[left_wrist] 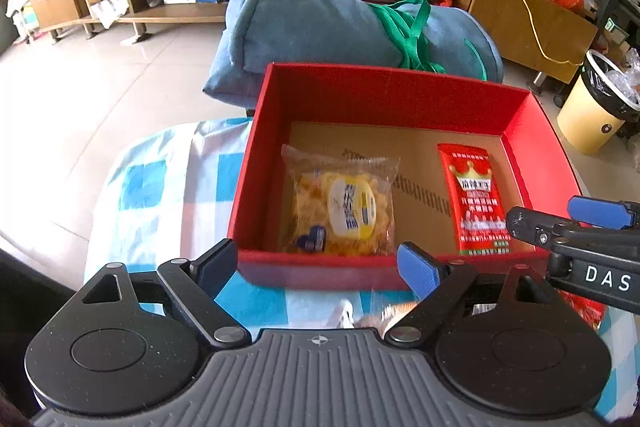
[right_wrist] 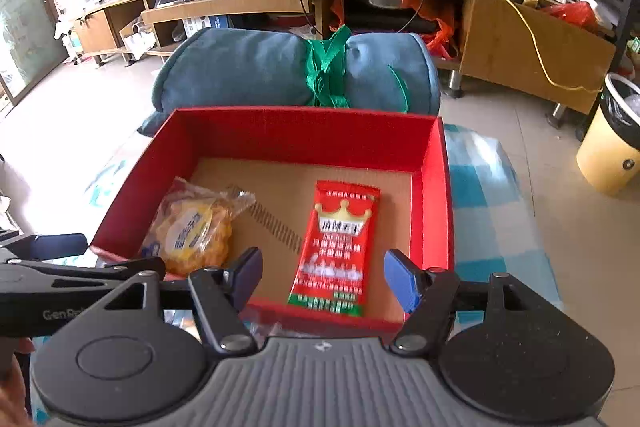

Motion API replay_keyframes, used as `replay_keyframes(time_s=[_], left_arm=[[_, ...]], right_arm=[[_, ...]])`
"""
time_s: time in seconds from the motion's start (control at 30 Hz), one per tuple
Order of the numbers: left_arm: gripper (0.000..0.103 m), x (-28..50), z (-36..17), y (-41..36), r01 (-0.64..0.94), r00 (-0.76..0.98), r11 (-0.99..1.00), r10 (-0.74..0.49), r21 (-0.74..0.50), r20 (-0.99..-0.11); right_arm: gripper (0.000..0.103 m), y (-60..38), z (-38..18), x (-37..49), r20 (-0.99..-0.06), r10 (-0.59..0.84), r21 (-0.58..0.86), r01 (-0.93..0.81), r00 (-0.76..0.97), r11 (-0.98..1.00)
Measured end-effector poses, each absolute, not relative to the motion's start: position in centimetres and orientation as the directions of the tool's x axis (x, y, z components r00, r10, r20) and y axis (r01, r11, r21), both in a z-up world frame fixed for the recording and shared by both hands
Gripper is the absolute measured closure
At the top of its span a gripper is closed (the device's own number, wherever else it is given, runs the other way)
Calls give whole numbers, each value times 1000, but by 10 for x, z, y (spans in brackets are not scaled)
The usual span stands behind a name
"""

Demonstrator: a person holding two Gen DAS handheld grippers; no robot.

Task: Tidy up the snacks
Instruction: 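Move both tools back from the box toward the remaining snacks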

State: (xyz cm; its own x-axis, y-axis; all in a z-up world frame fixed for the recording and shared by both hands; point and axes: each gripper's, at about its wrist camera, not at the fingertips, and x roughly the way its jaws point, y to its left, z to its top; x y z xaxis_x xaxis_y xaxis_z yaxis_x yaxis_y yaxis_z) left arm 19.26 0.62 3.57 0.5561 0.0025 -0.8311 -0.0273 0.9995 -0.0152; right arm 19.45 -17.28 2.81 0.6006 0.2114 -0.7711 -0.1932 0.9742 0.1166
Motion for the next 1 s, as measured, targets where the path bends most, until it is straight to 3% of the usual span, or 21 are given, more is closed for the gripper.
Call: replay_keyframes(time_s=[1.0], left_arm=[[12,99,-6,25,9,444,999,41,51,-895]], right_arm=[[38,-176,-5,93,-847,216,122,-218,485,968]])
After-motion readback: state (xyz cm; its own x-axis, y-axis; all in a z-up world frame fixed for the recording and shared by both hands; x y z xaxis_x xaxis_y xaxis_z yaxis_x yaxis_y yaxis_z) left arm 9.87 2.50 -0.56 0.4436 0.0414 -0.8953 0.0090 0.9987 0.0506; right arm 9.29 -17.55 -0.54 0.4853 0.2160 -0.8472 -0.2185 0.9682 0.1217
